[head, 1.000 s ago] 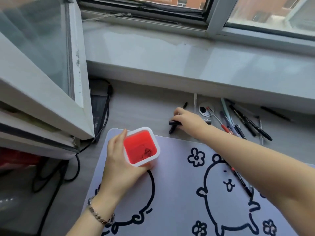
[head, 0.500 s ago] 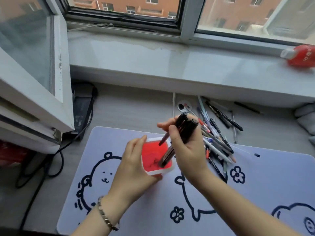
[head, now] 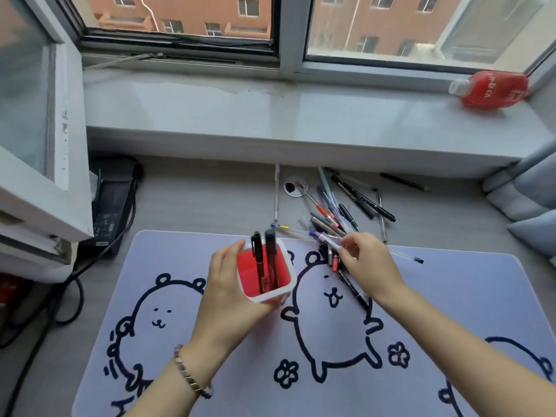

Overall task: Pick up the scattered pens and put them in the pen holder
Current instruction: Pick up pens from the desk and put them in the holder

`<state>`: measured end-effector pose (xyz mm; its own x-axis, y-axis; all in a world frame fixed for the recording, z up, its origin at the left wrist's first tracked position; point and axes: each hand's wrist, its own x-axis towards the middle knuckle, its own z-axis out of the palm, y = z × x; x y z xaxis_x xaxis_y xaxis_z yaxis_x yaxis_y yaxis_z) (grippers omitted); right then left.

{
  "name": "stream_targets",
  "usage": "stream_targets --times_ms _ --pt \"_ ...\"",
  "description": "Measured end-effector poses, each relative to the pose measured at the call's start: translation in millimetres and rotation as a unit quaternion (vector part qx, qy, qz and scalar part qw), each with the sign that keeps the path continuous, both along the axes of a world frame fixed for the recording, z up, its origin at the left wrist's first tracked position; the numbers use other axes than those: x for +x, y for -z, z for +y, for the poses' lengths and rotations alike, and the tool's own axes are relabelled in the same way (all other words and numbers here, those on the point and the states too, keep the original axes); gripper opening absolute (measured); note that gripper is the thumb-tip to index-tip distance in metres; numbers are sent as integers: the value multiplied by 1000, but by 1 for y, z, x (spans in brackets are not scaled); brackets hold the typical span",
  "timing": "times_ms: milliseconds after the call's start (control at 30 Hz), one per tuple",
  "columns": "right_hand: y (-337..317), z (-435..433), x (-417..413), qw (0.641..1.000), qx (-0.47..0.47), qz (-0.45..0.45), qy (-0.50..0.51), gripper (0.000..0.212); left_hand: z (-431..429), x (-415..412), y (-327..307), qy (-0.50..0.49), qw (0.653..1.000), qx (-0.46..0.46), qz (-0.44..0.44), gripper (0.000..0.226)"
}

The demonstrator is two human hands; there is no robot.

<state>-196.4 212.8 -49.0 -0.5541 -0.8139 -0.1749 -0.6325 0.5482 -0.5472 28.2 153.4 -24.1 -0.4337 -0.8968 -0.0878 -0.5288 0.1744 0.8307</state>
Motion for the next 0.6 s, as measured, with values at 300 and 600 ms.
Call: stream_targets --times_ms 300,600 --pt "9 -40 -5 990 67 105 -66 8 -5 6 5 -16 1000 -1 -8 94" --pt "16 -69 -13 969 121 144 -159 21 -1 7 7 -37 999 15 -35 97"
